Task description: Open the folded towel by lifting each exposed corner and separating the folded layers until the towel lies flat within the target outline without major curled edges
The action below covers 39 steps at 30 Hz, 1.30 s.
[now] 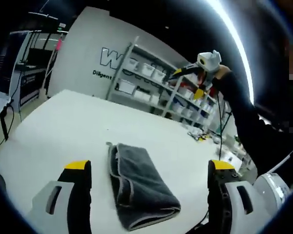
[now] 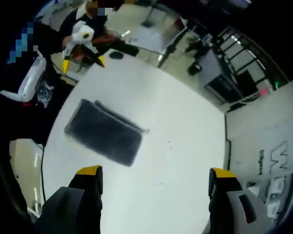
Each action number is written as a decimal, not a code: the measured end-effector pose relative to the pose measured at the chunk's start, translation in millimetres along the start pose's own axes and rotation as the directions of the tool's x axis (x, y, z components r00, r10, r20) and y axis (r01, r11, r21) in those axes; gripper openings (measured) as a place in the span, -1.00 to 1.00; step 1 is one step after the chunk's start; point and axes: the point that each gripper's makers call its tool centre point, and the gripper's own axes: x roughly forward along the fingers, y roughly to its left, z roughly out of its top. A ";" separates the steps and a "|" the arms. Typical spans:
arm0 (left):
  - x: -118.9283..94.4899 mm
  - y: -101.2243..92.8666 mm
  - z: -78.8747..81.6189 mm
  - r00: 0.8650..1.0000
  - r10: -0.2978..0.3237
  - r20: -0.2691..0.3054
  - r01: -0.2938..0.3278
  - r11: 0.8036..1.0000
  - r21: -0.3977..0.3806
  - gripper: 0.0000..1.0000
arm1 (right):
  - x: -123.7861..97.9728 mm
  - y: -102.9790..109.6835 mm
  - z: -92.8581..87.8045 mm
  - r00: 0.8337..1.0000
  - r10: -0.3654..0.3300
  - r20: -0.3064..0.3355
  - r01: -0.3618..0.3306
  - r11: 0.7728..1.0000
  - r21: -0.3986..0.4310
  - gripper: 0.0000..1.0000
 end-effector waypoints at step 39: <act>-9.5 39.0 -69.3 0.978 0.171 -0.119 -0.165 0.985 0.058 0.86 | 96.1 17.2 44.0 0.990 0.140 -0.021 -0.141 0.951 -0.277 0.57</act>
